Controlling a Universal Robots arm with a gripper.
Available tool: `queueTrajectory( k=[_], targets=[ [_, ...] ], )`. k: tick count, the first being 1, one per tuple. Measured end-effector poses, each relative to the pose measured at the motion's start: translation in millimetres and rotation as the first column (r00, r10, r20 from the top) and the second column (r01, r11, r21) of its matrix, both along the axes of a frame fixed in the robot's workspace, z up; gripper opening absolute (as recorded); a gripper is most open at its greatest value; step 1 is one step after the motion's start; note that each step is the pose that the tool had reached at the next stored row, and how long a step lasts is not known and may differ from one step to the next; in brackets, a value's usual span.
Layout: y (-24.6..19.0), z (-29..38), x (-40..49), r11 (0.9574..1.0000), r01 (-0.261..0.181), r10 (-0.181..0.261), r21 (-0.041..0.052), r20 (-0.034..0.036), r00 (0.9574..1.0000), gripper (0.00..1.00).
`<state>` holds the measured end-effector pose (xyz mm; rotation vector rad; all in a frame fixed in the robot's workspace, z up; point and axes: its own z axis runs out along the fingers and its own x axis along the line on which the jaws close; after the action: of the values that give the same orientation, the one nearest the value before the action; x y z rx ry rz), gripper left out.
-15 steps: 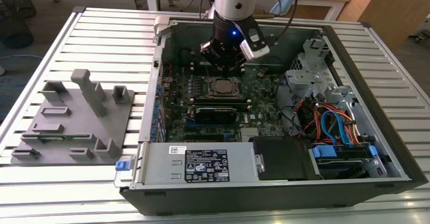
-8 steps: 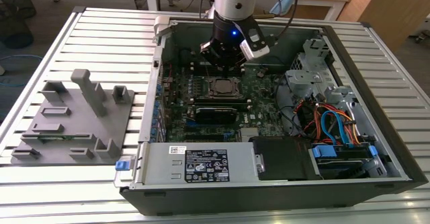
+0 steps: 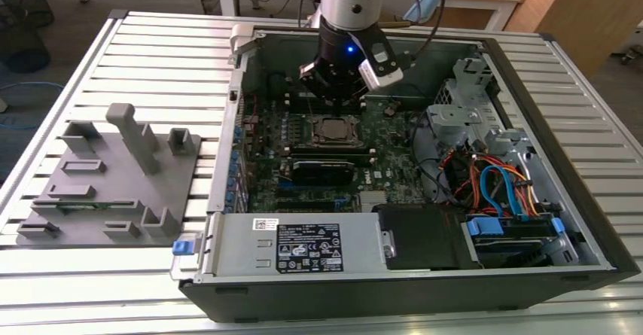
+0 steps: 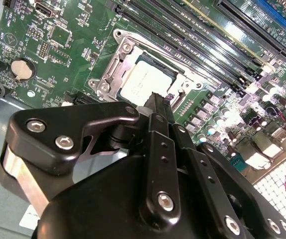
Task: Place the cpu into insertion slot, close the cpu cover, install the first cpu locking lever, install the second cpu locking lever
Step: 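Install the first cpu locking lever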
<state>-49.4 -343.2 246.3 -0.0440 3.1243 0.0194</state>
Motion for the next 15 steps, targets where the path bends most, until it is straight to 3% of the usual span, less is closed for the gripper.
queueTrajectory(
  k=[7,15],
  targets=[
    [0.0,0.0,0.0,0.9967,-0.081,0.081,0.0000,0.0000,0.9967,0.10],
    [0.0,0.0,0.0,0.9961,-0.089,0.089,0.0000,-0.0001,0.9961,0.10]
  ],
)
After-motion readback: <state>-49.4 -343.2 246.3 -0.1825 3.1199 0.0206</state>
